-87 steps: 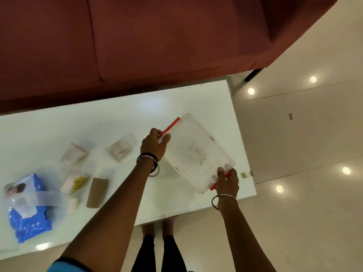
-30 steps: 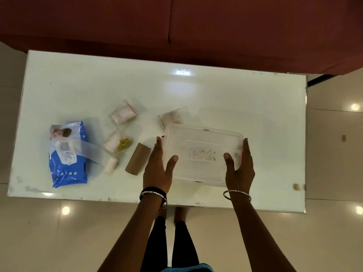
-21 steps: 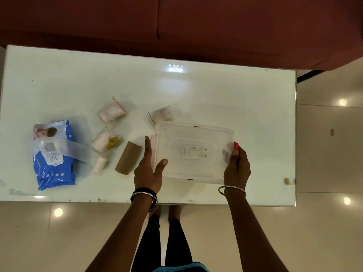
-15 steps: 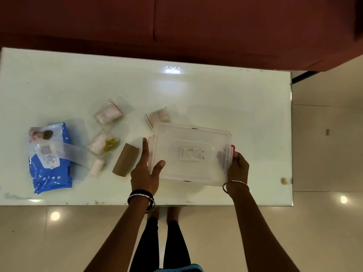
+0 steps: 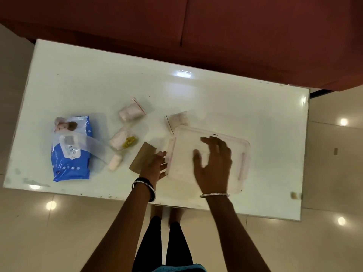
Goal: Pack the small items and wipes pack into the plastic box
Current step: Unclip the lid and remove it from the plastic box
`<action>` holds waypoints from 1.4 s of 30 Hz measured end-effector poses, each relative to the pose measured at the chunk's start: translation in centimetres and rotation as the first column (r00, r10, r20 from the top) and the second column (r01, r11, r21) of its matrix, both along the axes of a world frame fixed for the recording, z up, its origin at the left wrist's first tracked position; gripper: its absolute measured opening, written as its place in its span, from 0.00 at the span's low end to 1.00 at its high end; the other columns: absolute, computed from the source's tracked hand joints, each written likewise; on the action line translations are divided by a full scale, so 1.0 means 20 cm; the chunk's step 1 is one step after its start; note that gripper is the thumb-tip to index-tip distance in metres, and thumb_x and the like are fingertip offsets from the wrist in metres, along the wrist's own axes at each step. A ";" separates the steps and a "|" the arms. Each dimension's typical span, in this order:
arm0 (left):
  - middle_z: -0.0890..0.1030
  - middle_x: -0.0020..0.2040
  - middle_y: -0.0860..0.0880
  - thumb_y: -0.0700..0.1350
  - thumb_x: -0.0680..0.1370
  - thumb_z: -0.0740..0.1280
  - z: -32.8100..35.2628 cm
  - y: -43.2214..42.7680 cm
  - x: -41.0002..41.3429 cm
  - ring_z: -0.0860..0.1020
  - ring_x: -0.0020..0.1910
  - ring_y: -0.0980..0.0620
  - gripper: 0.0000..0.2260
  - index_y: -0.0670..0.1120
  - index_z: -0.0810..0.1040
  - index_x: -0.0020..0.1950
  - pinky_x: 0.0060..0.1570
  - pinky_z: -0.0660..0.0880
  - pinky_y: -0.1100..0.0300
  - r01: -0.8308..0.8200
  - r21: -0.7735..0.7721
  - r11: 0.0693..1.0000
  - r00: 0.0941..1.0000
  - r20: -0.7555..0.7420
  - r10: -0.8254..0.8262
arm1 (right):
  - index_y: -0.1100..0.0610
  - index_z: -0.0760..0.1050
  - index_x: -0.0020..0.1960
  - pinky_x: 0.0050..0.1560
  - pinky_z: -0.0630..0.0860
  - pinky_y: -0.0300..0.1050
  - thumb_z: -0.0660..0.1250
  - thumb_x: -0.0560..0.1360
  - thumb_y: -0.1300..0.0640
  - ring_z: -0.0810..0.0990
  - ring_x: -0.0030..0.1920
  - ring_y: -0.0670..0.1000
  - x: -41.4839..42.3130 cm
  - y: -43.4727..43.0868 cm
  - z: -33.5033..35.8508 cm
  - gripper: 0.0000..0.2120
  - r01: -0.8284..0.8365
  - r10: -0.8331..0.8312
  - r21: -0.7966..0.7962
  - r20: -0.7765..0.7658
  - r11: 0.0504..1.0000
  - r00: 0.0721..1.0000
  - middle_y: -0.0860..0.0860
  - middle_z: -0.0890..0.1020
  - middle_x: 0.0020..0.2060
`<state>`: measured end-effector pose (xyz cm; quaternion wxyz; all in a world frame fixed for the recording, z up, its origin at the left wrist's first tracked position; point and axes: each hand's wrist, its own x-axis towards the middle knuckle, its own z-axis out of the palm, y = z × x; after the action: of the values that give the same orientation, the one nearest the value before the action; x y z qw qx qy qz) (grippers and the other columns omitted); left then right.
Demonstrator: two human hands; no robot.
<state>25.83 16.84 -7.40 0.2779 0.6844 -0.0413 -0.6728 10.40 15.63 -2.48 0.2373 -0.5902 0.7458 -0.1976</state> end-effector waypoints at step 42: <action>0.77 0.51 0.40 0.32 0.80 0.57 -0.15 -0.10 0.01 0.77 0.43 0.44 0.07 0.41 0.73 0.52 0.39 0.77 0.54 0.211 0.058 0.976 0.974 0.067 -0.215 | 0.53 0.73 0.50 0.43 0.78 0.43 0.82 0.54 0.52 0.74 0.46 0.39 -0.56 -0.23 0.69 0.29 -0.028 0.104 0.371 -0.186 0.928 0.977 0.50 0.69 0.57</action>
<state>26.09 14.87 -10.45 0.1853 0.7069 -0.1075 -0.6741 -0.84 11.00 11.42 0.2728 -0.5772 0.7695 0.0141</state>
